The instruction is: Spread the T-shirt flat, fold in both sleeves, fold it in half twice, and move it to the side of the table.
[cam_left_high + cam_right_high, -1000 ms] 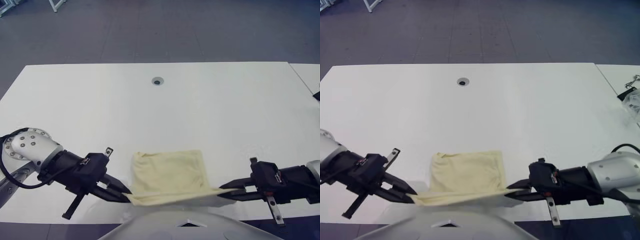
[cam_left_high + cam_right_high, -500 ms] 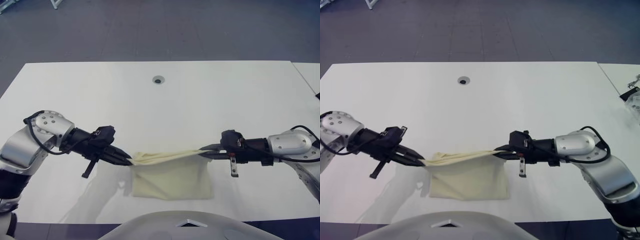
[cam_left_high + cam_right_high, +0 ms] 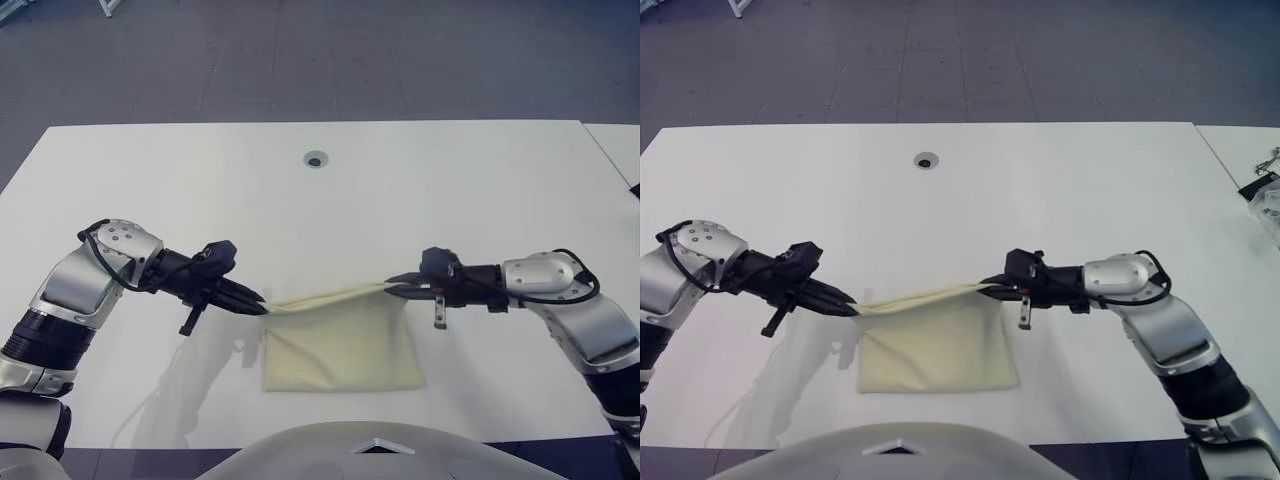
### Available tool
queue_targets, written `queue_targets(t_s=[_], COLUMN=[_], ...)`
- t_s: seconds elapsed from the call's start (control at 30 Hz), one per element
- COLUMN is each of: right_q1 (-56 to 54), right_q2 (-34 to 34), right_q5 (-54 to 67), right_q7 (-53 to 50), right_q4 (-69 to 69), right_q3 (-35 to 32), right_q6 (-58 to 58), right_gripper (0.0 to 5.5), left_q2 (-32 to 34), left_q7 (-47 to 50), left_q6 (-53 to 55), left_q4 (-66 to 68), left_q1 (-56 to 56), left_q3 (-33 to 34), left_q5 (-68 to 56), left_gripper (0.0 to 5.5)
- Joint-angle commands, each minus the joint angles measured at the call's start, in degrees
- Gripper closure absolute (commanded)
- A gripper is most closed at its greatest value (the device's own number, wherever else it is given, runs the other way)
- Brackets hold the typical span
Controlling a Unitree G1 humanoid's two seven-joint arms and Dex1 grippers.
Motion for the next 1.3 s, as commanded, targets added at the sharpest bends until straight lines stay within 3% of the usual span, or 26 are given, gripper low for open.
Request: queue_targets(t_s=[0.03,0.43,0.47,0.6,0.63,0.83,1.0,1.17,1.3], right_q1=[-1.7,-4.1,-4.6,-6.1,-6.5,-8.9,-9.4,-5.0,0.9], right_q2=[2.5,9.5,10.2,12.3,12.9,16.2,16.9,14.5,11.1], right_q5=[-3.4,-10.1,-10.2,-8.0,-7.2,-3.8,-4.3,1.4,7.0], right_q7=[-1.7,-4.0,-4.7,-6.6,-7.1,-11.2,-16.1,-11.2,-6.1], right_q4=[3.7,14.7,15.5,16.8,17.0,19.4,20.5,8.2,-2.9], right_q3=[0.7,3.8,3.4,0.5,-0.4,-5.5,-8.9,-8.9,-8.0], right_q6=[-2.8,-8.8,-8.4,-4.5,-3.3,3.2,5.4,9.1,12.2], right_gripper=[5.42,5.42,5.06,4.50,4.34,3.40,2.62,1.94,2.45], left_q2=[0.7,-6.1,-7.6,-12.0,-12.8,-14.2,-13.6,-15.3,-18.2], left_q7=[-1.3,2.7,3.4,5.9,6.4,10.1,16.1,19.3,19.3], left_q6=[3.6,2.2,1.8,1.6,1.7,-0.9,-12.0,-13.8,-4.4], left_q4=[1.2,11.4,13.7,20.5,21.6,28.0,36.9,36.3,22.8], left_q1=[-2.4,-3.3,-4.1,-6.6,-6.9,-7.2,-7.6,-8.8,-8.2], left_q3=[1.9,-2.8,-3.1,-1.4,-0.6,2.5,0.4,6.7,10.6], left_q5=[-2.4,5.2,6.1,6.7,6.4,8.6,18.1,14.6,6.4], left_gripper=[5.43,5.43,5.43,5.43,5.07,4.13,3.34,2.67,2.06])
